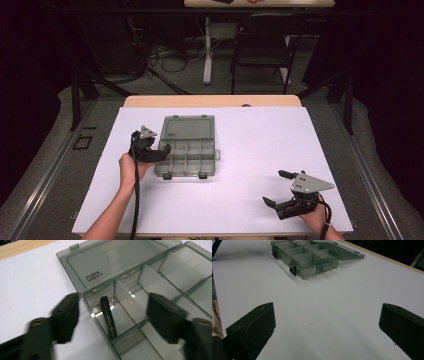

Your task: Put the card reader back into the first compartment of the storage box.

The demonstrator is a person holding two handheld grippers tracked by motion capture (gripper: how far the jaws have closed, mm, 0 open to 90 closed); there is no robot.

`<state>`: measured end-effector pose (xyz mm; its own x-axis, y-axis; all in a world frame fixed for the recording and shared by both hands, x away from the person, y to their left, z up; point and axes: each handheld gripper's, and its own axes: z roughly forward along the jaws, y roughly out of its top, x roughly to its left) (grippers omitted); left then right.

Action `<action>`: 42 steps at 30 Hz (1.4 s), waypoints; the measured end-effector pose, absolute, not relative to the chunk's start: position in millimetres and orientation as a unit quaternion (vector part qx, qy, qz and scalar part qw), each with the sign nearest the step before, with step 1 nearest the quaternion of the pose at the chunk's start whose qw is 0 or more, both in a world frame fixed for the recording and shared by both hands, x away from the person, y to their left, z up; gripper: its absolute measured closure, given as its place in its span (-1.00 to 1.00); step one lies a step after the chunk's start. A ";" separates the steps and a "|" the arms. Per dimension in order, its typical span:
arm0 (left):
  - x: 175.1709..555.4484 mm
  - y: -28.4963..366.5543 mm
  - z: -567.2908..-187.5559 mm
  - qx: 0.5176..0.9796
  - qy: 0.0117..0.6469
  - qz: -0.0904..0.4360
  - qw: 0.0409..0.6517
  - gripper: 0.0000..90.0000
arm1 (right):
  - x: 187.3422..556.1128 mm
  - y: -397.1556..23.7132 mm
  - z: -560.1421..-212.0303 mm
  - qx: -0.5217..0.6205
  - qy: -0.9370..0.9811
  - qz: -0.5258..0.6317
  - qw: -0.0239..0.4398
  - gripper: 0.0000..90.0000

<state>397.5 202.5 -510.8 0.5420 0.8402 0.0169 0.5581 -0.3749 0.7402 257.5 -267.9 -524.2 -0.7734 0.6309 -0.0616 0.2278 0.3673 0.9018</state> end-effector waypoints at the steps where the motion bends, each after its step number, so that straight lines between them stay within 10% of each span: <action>1: 395.8 203.0 -509.1 0.806 0.430 0.201 0.354 -0.63 | 257.6 -268.1 -524.1 0.269 0.801 0.494 0.203 -1.00; 9: 385.9 207.1 -500.5 0.808 0.412 0.194 0.375 -1.00 | 258.1 -268.5 -524.1 0.270 0.802 0.493 0.202 -1.00; 42: 309.9 222.4 -490.3 0.778 0.374 0.224 0.452 -1.00 | 257.5 -267.9 -523.7 0.277 0.800 0.494 0.197 -1.00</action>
<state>309.9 222.4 -490.3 0.6194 0.7850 0.0106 0.3792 -0.3109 0.8715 257.5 -267.9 -523.7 -0.7689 0.6381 -0.0406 0.2492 0.3575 0.9001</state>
